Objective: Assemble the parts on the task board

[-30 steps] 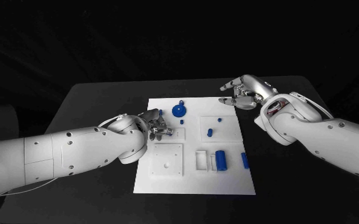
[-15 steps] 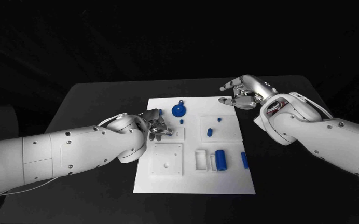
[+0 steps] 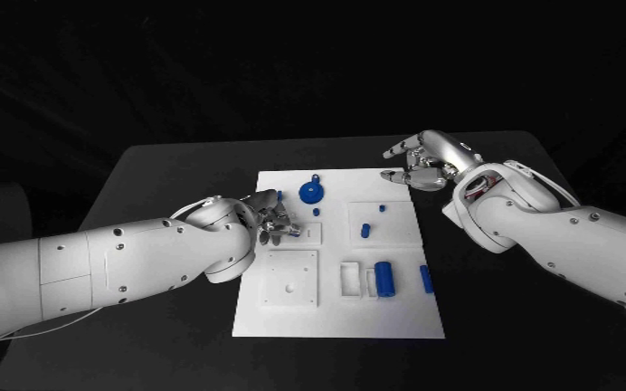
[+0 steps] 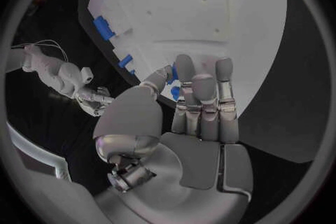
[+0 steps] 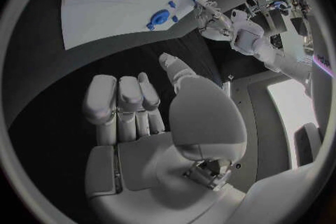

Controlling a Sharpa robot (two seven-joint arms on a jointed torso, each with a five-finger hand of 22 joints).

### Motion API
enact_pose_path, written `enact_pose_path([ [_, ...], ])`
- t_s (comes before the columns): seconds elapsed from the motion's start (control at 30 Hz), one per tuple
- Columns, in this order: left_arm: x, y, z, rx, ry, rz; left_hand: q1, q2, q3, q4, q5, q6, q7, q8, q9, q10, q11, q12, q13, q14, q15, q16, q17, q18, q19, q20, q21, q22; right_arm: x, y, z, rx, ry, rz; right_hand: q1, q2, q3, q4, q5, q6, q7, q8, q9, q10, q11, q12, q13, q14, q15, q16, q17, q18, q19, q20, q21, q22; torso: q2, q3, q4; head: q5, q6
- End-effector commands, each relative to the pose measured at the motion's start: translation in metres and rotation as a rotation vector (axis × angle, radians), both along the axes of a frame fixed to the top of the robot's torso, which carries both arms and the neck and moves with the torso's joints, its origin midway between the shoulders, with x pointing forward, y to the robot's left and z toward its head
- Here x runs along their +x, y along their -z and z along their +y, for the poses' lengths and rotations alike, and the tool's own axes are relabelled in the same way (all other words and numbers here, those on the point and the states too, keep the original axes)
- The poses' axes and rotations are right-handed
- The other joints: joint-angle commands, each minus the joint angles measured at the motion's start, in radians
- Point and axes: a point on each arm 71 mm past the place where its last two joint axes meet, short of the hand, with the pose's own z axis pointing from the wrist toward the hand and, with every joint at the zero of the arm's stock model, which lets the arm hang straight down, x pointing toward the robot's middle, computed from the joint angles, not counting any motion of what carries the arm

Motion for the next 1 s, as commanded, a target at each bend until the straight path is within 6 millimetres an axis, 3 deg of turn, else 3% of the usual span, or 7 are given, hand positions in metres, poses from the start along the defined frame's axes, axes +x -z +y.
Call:
enact_pose_path([
  [0.03,-0.0033,0.0071,-0.0009,0.021,0.015,0.05,0.029,0.024,-0.01,0.007,-0.004,0.251,-0.134,0.033,0.042,0.036,-0.032,0.006,0.002,-0.005,-0.009,0.006,0.001,-0.007,-0.006,0.001,0.002,0.02,-0.0003,0.0008,0.0009,-0.005,-0.008,0.007,-0.009,0.0,-0.004,0.001,0.006,0.007,0.0,-0.004,-0.002,-0.003,-0.001,-0.004,-0.001,-0.001,0.0,-0.006,0.001,0.009,0.041,0.003,-0.006,0.141,0.0,-0.0001,0.0002,0.0,0.0],
  [0.6,-0.0024,0.0074,-0.0015,0.023,0.011,0.052,0.026,0.015,-0.034,0.033,-0.02,0.249,-0.139,0.085,0.038,0.035,-0.033,0.042,0.008,-0.006,-0.01,0.036,0.011,-0.007,-0.003,0.002,0.008,0.021,-0.0002,0.0011,0.0009,-0.006,-0.008,0.009,-0.011,0.0,-0.001,0.004,0.013,0.009,-0.001,-0.004,-0.002,-0.004,-0.001,-0.005,-0.002,-0.001,0.0,-0.009,0.0,0.009,0.041,0.003,-0.008,0.14,0.0,0.0002,0.0,0.0,-0.003],
  [0.67,-0.0023,0.0074,-0.0018,0.023,0.012,0.051,0.021,0.012,-0.041,0.041,-0.039,0.248,-0.139,0.088,0.039,0.035,-0.032,0.044,0.008,-0.007,-0.01,0.037,0.012,-0.007,-0.003,0.003,0.008,0.02,-0.0001,0.0013,0.0011,-0.006,-0.008,0.009,-0.011,0.001,0.0,0.004,0.015,0.009,-0.001,-0.004,-0.002,-0.004,-0.001,-0.006,-0.003,-0.001,0.0,-0.01,-0.001,0.009,0.041,0.002,-0.009,0.14,0.0,0.0004,-0.0001,0.0,-0.003],
  [0.7,-0.0023,0.0074,-0.0021,0.023,0.013,0.051,0.02,0.013,-0.048,0.048,-0.089,0.248,-0.14,0.091,0.04,0.035,-0.033,0.046,0.007,-0.007,-0.01,0.037,0.012,-0.007,-0.002,0.003,0.009,0.02,-0.0001,0.0013,0.0011,-0.006,-0.009,0.009,-0.011,0.001,0.0,0.004,0.015,0.009,-0.001,-0.004,-0.002,-0.004,-0.001,-0.006,-0.003,-0.001,0.0,-0.01,-0.001,0.009,0.041,0.002,-0.009,0.14,0.0,0.0003,0.0,0.0,-0.003],
  [1.0,-0.0014,0.007,-0.0036,0.017,0.013,0.045,0.034,0.016,-0.066,0.072,-0.1,0.242,-0.14,0.102,0.038,0.035,-0.032,0.048,0.001,-0.007,-0.01,0.038,0.011,-0.007,-0.001,0.003,0.008,0.02,-0.0002,0.0018,0.0014,-0.005,-0.009,0.01,-0.013,0.0,0.001,0.004,0.02,0.01,-0.001,-0.004,-0.001,-0.004,-0.001,-0.005,-0.003,-0.001,-0.001,-0.01,-0.001,0.009,0.041,0.002,-0.01,0.14,0.0,-0.0003,-0.0002,-0.002,-0.001],
])
